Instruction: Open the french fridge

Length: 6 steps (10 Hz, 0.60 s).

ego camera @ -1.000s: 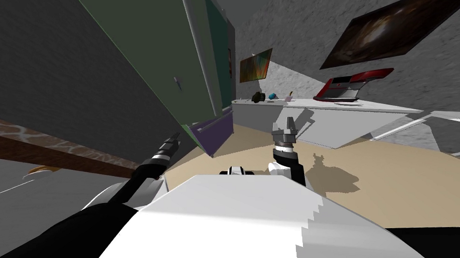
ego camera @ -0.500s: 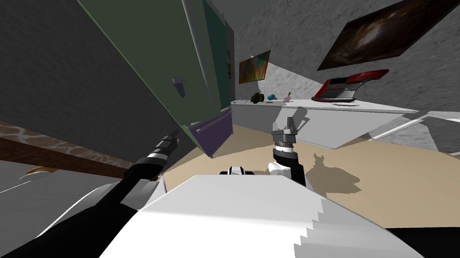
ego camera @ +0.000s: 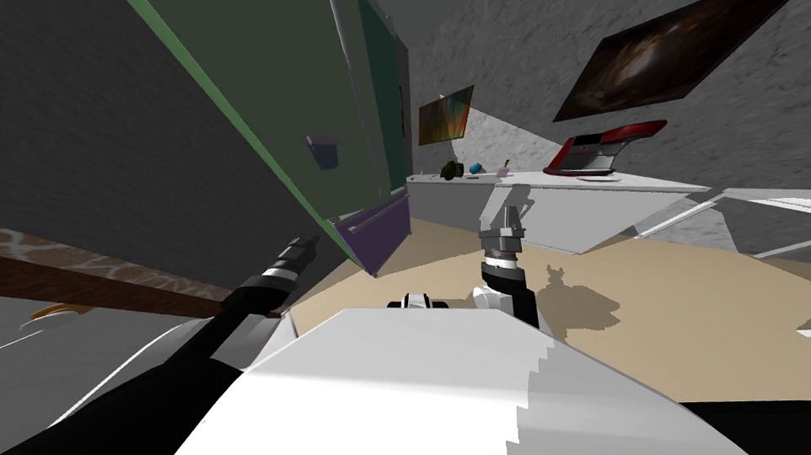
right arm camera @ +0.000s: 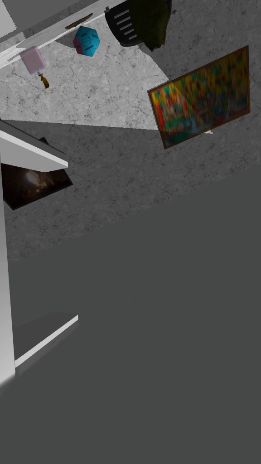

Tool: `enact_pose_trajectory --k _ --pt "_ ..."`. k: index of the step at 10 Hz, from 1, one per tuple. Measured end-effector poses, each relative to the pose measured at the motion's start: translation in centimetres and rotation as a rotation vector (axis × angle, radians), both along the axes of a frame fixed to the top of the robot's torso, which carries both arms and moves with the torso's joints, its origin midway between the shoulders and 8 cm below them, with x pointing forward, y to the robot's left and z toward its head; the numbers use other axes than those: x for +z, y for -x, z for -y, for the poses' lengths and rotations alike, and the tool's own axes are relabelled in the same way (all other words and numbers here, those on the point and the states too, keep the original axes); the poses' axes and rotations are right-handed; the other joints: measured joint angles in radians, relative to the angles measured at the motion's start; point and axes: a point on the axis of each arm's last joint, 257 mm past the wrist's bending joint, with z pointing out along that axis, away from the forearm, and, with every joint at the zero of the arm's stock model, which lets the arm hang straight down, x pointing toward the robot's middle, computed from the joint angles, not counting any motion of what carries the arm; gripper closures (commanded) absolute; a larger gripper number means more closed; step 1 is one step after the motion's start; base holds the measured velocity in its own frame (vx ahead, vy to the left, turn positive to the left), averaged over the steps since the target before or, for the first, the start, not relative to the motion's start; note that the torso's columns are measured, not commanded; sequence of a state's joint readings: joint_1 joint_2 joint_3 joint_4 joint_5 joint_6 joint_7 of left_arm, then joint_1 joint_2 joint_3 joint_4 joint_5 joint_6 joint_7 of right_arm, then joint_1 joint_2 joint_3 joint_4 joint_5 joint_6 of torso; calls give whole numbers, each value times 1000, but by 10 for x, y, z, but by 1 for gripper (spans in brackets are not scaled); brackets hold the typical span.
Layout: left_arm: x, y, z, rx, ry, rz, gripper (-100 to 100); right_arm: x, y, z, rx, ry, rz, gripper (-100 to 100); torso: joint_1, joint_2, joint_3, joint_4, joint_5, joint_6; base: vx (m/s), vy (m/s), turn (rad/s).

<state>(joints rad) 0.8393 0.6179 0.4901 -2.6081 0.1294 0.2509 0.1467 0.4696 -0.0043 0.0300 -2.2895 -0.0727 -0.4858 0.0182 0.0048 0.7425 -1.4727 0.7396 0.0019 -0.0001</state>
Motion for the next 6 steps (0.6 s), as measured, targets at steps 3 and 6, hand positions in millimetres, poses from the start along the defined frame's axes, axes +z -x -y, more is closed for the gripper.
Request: enact_pose_trajectory --k 3,6 --pt "1 -2 12 -51 0 1 100 0 0 0 0 0 0 0 -6 -7 -5 -2 -3 0 -132 179 -87" --pt "4 -6 25 -104 0 3 100 0 0 0 0 0 0 0 -5 -4 -3 -2 -2 0 -99 132 -58"
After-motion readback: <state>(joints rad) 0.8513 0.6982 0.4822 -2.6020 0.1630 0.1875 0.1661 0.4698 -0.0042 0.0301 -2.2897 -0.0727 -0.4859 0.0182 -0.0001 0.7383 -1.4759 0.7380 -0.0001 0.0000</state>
